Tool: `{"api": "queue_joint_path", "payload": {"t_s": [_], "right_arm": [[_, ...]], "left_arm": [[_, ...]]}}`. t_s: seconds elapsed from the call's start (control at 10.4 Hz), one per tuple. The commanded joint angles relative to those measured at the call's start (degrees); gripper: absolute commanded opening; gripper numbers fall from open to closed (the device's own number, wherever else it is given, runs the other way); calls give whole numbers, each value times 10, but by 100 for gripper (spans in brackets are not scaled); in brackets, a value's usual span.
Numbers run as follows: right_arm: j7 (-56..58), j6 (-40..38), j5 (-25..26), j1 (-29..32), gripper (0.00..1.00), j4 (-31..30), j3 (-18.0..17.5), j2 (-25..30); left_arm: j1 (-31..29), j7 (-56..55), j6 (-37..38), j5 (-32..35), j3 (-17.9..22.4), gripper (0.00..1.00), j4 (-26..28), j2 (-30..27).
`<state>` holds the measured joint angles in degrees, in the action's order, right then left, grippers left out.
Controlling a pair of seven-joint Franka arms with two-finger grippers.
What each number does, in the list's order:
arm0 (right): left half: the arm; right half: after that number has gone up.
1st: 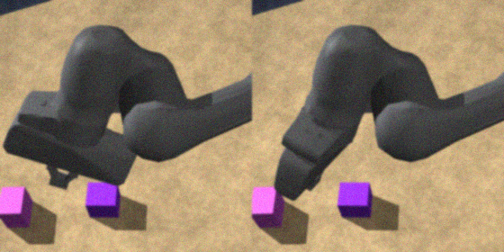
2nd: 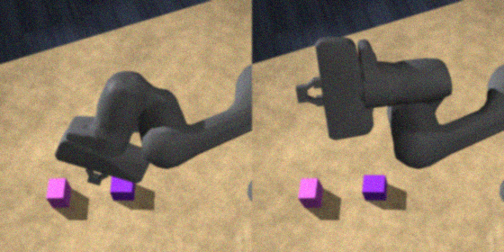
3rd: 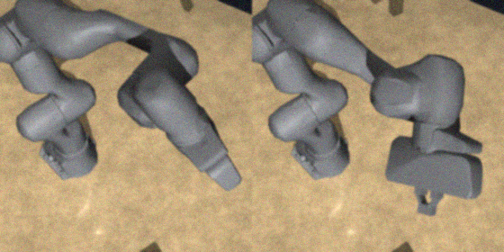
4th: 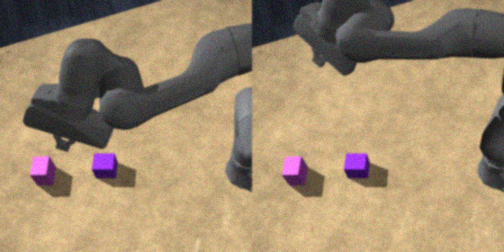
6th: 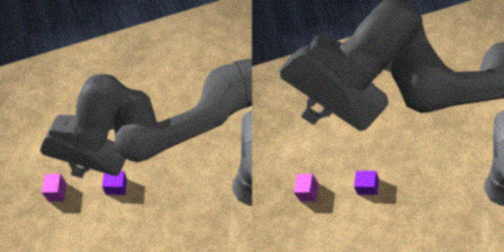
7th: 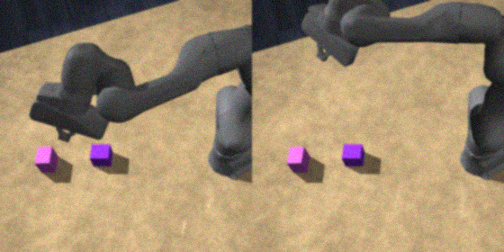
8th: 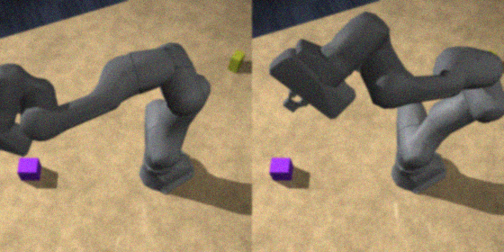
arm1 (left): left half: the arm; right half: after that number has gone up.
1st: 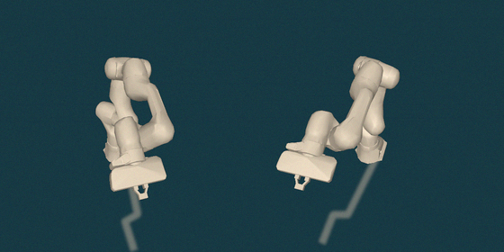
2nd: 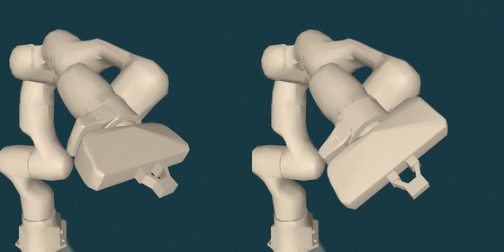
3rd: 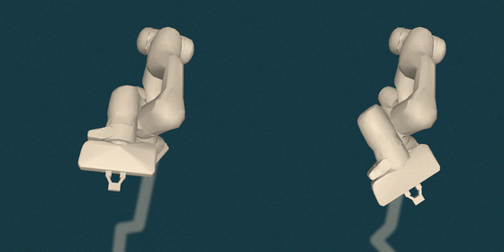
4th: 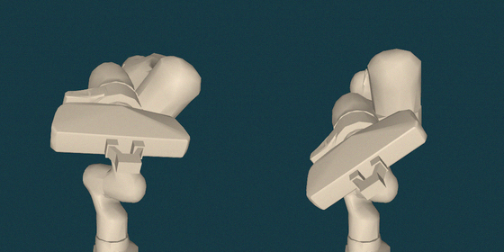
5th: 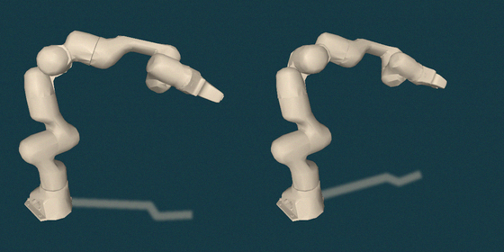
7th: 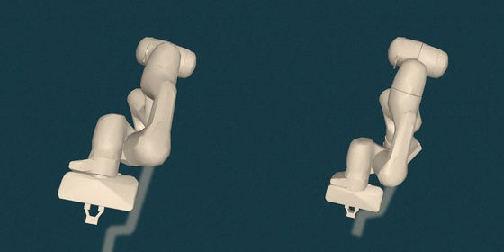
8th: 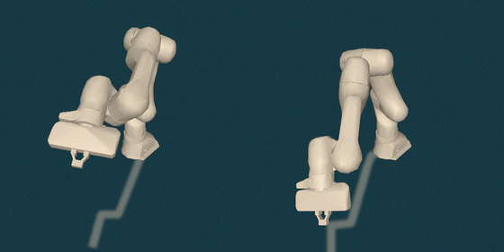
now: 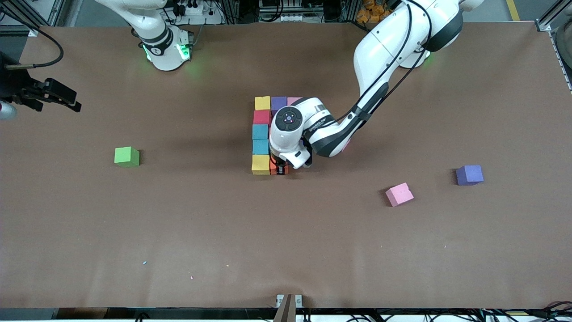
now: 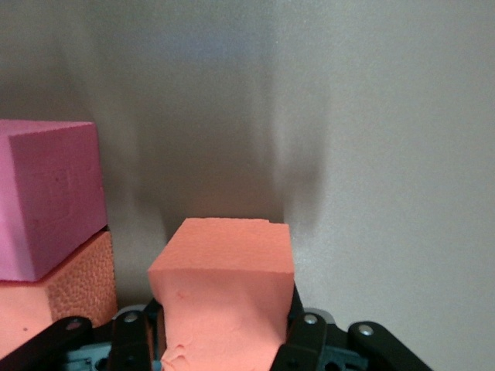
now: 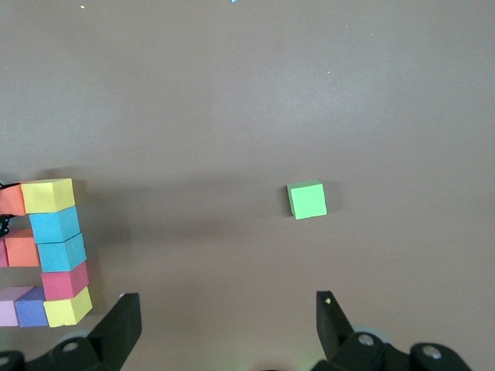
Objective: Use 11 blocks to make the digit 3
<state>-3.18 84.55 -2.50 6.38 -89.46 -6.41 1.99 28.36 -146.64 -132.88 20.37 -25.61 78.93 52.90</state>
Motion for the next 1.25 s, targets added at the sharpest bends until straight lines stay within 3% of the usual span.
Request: {"api": "queue_joint_path", "payload": {"t_s": [0.0,0.19,0.58,0.77,0.96,1.06,1.15], "right_arm": [[-1,0,0,3,100,-7,-5,18],[1,-1,0,3,100,-7,-9,20],[1,-4,0,1,100,-6,-17,21],[2,-4,0,1,100,-6,-16,21],[1,-8,0,0,100,-4,-18,21],[2,-7,0,-1,100,-3,-19,21],[4,-4,-3,0,100,-3,-18,19]], "left_arm": [[11,11,-2,-13,7,9,-18,9],[11,12,-2,-13,7,11,-18,10],[10,15,-3,-13,7,24,-18,11],[9,31,-13,-13,7,45,-17,14],[10,49,-13,-13,7,78,-17,14],[10,50,-13,-11,7,100,-17,14],[9,56,-13,-12,7,100,-16,12]]}}
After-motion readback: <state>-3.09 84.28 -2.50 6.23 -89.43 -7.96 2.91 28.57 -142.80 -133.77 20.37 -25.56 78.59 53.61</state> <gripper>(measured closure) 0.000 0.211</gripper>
